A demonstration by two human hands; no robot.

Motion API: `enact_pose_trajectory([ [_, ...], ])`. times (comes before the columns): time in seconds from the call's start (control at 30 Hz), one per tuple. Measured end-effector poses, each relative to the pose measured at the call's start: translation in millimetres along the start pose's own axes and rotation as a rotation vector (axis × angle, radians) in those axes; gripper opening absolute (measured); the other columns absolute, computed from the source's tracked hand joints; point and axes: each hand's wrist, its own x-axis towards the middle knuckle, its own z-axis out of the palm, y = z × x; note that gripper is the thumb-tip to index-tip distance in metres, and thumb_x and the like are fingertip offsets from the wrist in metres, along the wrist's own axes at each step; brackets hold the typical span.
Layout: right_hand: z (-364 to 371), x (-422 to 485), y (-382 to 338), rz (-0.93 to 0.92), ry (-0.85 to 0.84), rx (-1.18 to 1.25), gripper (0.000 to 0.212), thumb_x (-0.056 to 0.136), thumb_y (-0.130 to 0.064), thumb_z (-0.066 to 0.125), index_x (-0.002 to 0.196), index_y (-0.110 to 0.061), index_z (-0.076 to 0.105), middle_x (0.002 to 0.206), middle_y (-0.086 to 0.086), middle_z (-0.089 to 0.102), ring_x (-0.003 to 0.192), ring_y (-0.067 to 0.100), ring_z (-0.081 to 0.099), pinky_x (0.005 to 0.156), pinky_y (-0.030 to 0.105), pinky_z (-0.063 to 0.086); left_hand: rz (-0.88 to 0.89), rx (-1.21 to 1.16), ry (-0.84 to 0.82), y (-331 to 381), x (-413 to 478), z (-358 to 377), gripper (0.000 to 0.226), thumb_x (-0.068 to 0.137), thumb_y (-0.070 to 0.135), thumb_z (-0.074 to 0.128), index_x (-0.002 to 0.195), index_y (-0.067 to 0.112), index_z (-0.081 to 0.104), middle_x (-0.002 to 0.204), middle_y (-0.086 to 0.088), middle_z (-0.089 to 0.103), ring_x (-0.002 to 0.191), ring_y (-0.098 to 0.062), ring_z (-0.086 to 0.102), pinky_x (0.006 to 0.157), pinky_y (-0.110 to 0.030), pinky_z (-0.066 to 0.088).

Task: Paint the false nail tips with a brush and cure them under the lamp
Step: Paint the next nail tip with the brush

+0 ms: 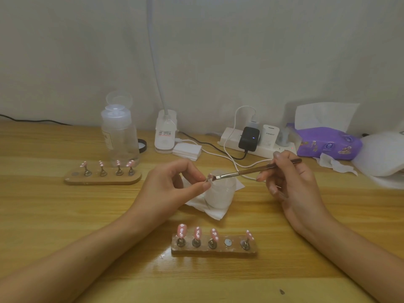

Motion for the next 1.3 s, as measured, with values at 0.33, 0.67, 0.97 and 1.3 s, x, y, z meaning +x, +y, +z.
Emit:
enact_pose_trajectory([
  [0.33, 1.4, -1.6, -1.6, -0.039, -0.029, -0.008, 0.024, 0.089, -0.035, 0.055, 0.074, -0.016, 0.054, 0.065, 0.011, 0.070, 0.037, 0.010, 0.045, 0.035, 0.016, 0.030, 0.002, 0.009, -0.007, -0.2, 0.2, -0.1, 0.009, 0.079, 0.030, 0.079, 0.078, 0.025, 0.071, 0.079, 0.012, 0.070, 0.053, -0.004, 0.047, 0.052, -0.015, 0.044],
  [0.67, 1.7, -2.8, -3.2, -0.054, -0.034, 0.014, 0.024, 0.091, -0.035, 0.056, 0.073, -0.020, 0.057, 0.067, 0.010, 0.070, 0.039, 0.010, 0.045, 0.037, 0.016, 0.030, -0.019, -0.010, -0.013, 0.6, 0.4, 0.4, 0.014, 0.075, 0.036, 0.078, 0.079, 0.024, 0.072, 0.078, 0.010, 0.070, 0.056, -0.006, 0.050, 0.053, -0.018, 0.046],
  [0.97, 1.9, -3.5, -4.3, -0.068, -0.024, 0.027, 0.022, 0.089, -0.039, 0.057, 0.074, -0.022, 0.058, 0.066, 0.008, 0.070, 0.040, 0.010, 0.045, 0.039, 0.016, 0.032, -0.031, -0.022, -0.009, 1.0, 0.7, 0.3, 0.012, 0.076, 0.034, 0.079, 0.078, 0.025, 0.072, 0.077, 0.010, 0.070, 0.054, -0.004, 0.048, 0.051, -0.014, 0.044],
  [1.3, 2.5, -3.5, -5.2, -0.050, -0.019, 0.046, 0.023, 0.087, -0.038, 0.058, 0.068, -0.025, 0.060, 0.066, 0.008, 0.070, 0.040, 0.010, 0.043, 0.043, 0.019, 0.031, -0.041, -0.036, -0.029, 1.9, 1.2, 0.2, 0.026, 0.068, 0.047, 0.074, 0.080, 0.024, 0.072, 0.079, 0.009, 0.071, 0.055, -0.006, 0.049, 0.051, -0.016, 0.045],
])
